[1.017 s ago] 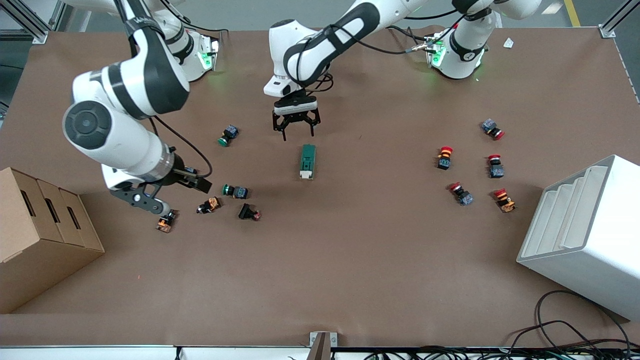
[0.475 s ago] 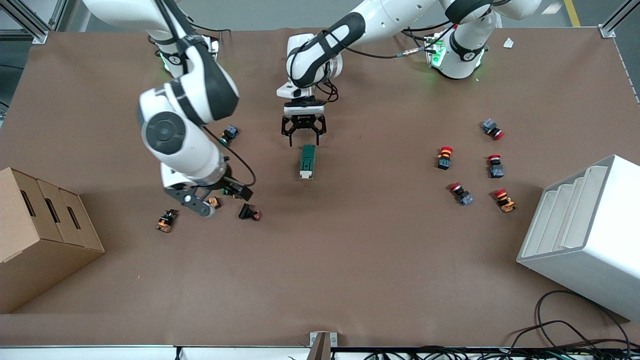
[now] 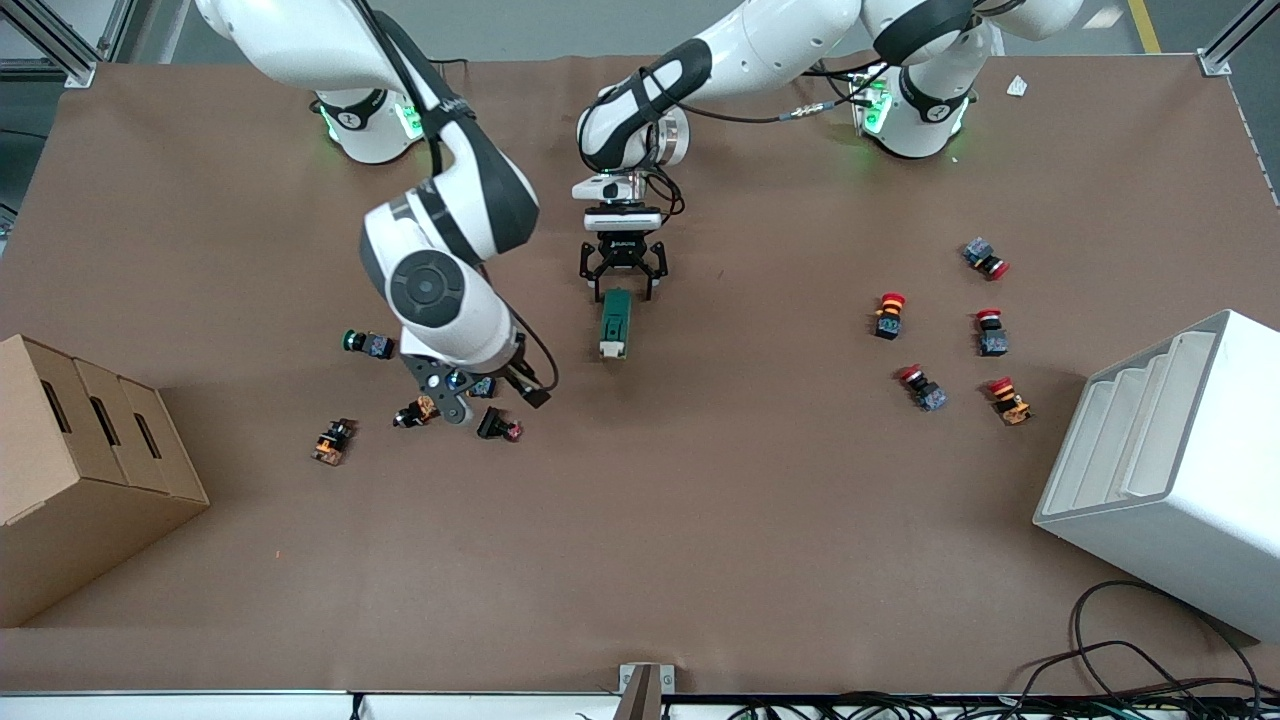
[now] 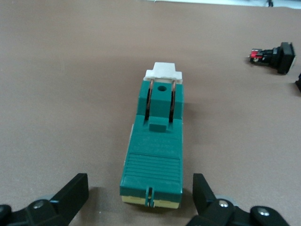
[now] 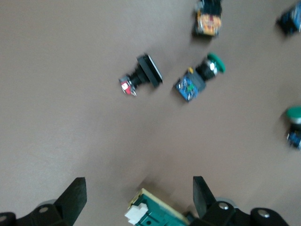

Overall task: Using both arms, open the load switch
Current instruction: 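Bring the right gripper over the white switch handle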

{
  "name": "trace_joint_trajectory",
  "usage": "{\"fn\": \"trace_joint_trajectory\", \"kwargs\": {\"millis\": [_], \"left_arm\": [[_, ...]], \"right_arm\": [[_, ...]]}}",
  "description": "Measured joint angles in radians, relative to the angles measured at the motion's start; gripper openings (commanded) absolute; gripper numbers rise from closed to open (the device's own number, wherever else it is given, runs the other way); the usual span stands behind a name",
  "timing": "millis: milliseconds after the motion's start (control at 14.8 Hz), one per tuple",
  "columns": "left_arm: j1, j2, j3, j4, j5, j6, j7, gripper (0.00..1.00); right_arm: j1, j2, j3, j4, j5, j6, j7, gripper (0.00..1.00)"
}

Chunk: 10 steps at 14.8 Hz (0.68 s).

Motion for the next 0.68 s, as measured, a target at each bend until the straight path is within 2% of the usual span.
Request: {"fn": "trace_joint_trajectory", "kwargs": {"millis": [339,678], "left_arm": [[-0.025,0.015,0.003,-0.002,0.039,-0.048,0.000,0.98],[-0.055,0.017,0.030,-0.005,0.059,-0.061,-0.001,0.98]], "right_arm": [[0.063,0.110,0.000,0.024,0.027,0.006,0.253,1.00],[0.115,0.183,0.000,0.043,0.042,0.013,0.350,1.00]]}}
